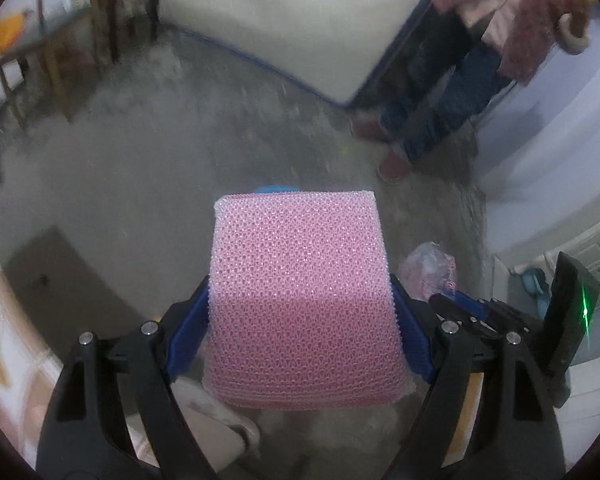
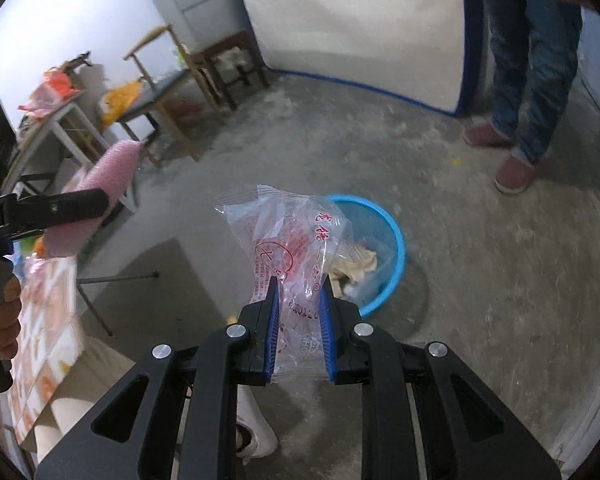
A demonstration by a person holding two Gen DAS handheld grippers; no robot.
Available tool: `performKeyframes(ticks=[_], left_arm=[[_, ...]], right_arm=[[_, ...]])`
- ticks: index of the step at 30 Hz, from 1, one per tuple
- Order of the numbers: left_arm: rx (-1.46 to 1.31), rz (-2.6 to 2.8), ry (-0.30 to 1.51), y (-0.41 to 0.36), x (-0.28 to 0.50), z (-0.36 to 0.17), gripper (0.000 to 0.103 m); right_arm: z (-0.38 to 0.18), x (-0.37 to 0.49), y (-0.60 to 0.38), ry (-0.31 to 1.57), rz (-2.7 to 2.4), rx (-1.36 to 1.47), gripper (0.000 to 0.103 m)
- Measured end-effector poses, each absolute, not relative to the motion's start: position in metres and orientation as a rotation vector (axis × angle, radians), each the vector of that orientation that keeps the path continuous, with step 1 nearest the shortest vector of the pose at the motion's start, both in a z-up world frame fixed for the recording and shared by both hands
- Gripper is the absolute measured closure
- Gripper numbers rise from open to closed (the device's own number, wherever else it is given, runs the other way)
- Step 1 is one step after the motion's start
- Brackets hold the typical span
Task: Collect trash
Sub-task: 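Carry the pink pad with the left tool and bag with the right tool to the wastebasket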
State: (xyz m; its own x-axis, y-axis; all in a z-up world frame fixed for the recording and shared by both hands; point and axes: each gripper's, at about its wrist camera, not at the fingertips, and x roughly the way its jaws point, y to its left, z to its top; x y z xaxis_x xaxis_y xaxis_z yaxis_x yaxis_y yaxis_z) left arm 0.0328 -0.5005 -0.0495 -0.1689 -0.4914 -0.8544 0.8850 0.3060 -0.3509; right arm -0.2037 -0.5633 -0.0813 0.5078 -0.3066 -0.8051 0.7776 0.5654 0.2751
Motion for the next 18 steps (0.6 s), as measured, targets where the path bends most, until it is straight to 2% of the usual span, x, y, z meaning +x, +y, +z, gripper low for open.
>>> performKeyframes(ticks=[11,13,16,18], left_arm=[[0.462,-1.157,1.531,-0.617,0.045,-0.176,0.023],[0.428,-1.138,1.582,-0.63,0.046,-0.195,0.018],[0.402,-1.104,1.615,-0.641,0.053,-0.218,0.017],[0.372,-1.085,1.623,-0.643,0.057,-0.226,0.014]], right_arm=[[-0.181,-0.153,-0.64,0.947,-0.756,0.753,0.084],[-0.199,-0.144,-0.655,0.965,-0.764,0.774,0.082],[-0.223,-0.135,-0.672,0.984,-0.774,0.796,0.079],[-0.237,-0.131,-0.683,0.995,-0.787,0.808,0.072]])
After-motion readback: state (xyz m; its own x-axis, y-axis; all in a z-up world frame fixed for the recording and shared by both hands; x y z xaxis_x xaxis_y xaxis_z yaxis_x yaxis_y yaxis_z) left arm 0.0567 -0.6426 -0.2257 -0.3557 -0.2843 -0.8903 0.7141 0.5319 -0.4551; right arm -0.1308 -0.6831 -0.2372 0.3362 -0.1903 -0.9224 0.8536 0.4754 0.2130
